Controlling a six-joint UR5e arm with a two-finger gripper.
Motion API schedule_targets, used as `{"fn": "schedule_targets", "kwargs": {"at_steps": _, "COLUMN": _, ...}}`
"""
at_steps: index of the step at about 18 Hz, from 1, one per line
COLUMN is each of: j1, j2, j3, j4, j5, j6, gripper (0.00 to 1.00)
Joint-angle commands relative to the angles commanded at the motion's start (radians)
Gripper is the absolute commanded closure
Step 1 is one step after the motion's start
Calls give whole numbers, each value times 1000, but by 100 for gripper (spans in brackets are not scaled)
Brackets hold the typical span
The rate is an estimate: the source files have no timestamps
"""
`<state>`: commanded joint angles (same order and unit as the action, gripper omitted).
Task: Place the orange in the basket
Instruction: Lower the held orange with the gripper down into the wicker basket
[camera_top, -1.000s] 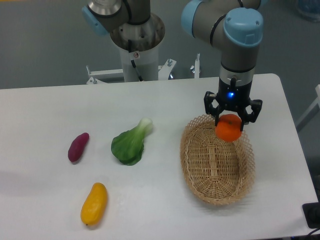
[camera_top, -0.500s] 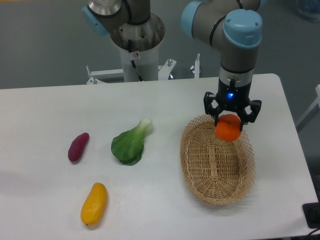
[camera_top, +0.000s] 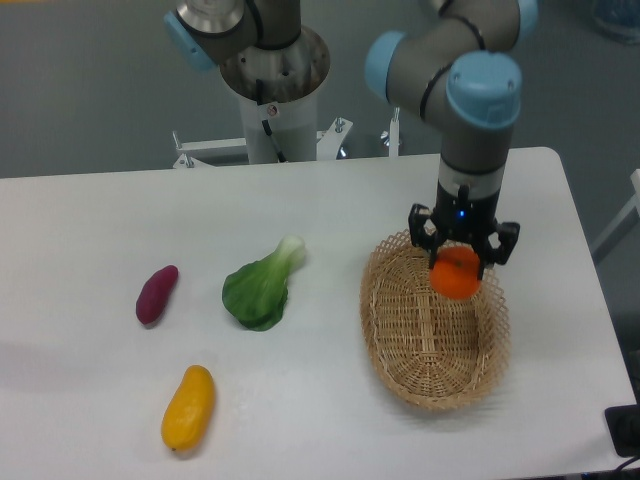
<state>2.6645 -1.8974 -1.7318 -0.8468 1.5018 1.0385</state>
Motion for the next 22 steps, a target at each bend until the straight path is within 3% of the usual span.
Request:
{"fn": "schedule_targets", "kwargs": {"at_steps": 3, "j1": -5, "j2": -57, "j3": 3, "j4": 43, "j5": 0, "j6": 2, "gripper": 33}}
{"fn": "schedule_targets", "kwargs": {"at_steps": 9, "j1": -46, "j2": -130, "j3": 14, "j4": 57, "j5": -8, "j6": -83, "gripper": 33}}
{"fn": "schedule_targets", "kwargs": {"at_steps": 12, "j1": -66, "j2": -144, "j3": 11, "j4": 81, "j5": -8, "j6": -181, "gripper": 33}}
{"fn": "schedule_targets", "kwargs": {"at_steps": 16, "j1": -87, "j2": -158, "j3": -5, "j4": 81, "j5": 0, "j6": -206, "gripper": 31}}
{"fn": "schedule_targets", "kwargs": {"at_steps": 20, "j1": -87, "j2": -161, "j3": -5, "j4": 81, "j5": 2, "j6": -203, "gripper": 23}}
{"fn": "schedule_targets", "kwargs": {"at_steps": 22, "j1": -87, "j2": -161, "j3": -2, "j4": 81, "j5": 2, "j6": -201, "gripper": 13}}
